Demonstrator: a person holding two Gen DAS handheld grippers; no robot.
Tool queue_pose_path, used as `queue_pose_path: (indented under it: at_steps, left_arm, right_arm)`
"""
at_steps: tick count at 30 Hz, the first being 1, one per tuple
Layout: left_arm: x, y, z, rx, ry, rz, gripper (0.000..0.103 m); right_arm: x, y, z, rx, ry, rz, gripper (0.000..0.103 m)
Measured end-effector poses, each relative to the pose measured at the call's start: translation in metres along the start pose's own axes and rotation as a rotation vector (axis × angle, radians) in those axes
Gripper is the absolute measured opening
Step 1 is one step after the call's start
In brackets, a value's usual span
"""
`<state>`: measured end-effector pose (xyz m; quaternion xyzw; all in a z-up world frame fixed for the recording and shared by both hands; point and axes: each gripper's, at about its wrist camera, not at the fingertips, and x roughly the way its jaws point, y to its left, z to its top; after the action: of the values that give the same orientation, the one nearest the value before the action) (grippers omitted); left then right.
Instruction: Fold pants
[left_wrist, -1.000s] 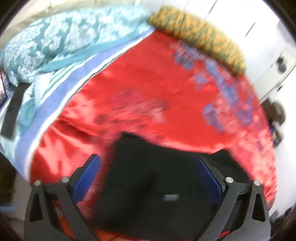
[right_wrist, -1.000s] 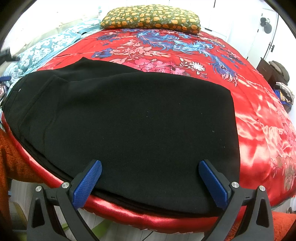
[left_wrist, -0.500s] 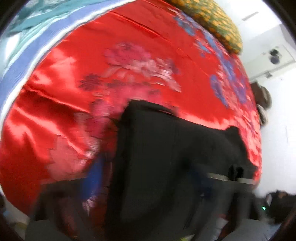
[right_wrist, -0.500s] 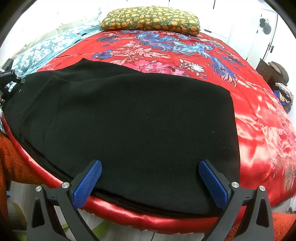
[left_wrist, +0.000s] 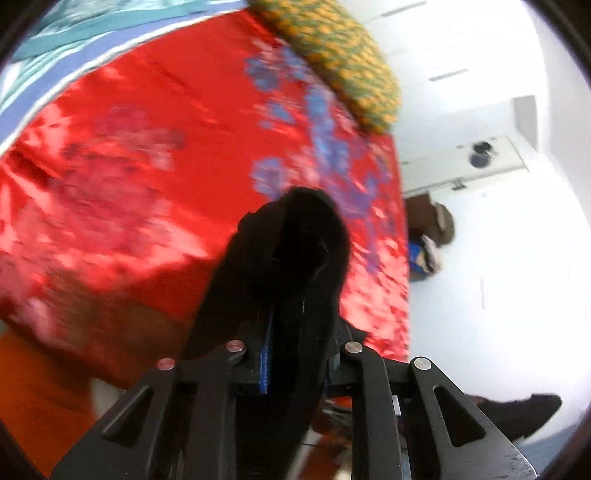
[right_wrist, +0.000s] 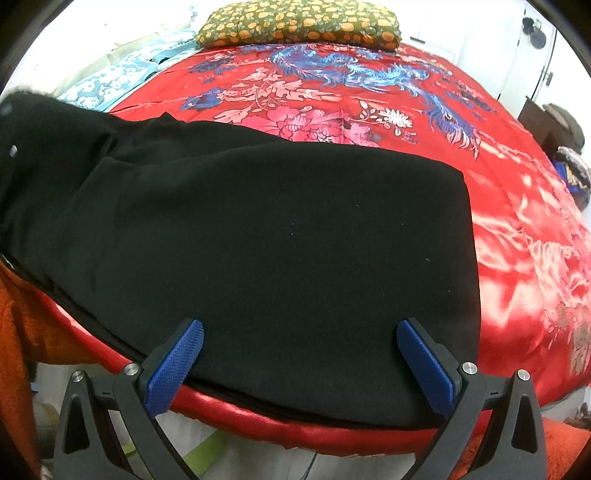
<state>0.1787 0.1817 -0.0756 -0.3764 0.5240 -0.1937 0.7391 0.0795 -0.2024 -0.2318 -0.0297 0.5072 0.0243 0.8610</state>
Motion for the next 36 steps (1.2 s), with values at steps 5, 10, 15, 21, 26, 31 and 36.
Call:
queue_pose_path:
  at_steps: [5, 10, 15, 21, 26, 31, 36]
  left_arm:
    - [0.066, -0.077, -0.030, 0.052, 0.061, -0.072, 0.009]
    - [0.195, -0.109, -0.073, 0.134, 0.179, 0.036, 0.010]
    - [0.259, -0.117, -0.107, 0.208, 0.317, 0.071, 0.034]
    - [0.189, -0.157, -0.090, 0.364, 0.178, -0.038, 0.085]
    - [0.126, -0.128, -0.067, 0.390, 0.004, 0.097, 0.088]
    - [0.100, -0.050, -0.074, 0.360, -0.131, 0.308, 0.088]
    - [0.088, 0.032, -0.088, 0.256, -0.187, 0.385, 0.088]
  right_arm:
    - [-0.015, -0.019, 0.005, 0.115, -0.014, 0.162, 0.103]
    - [-0.047, -0.051, 0.002, 0.263, -0.142, 0.237, 0.103]
    - [-0.075, -0.097, -0.007, 0.435, -0.302, 0.283, 0.103]
    - [-0.082, -0.127, -0.012, 0.566, -0.405, 0.418, 0.103]
    - [-0.057, -0.081, 0.007, 0.366, -0.286, 0.567, 0.103]
    - [-0.027, -0.027, 0.016, 0.191, -0.158, 0.544, 0.103]
    - [-0.005, -0.020, 0.022, 0.192, -0.108, 0.510, 0.103]
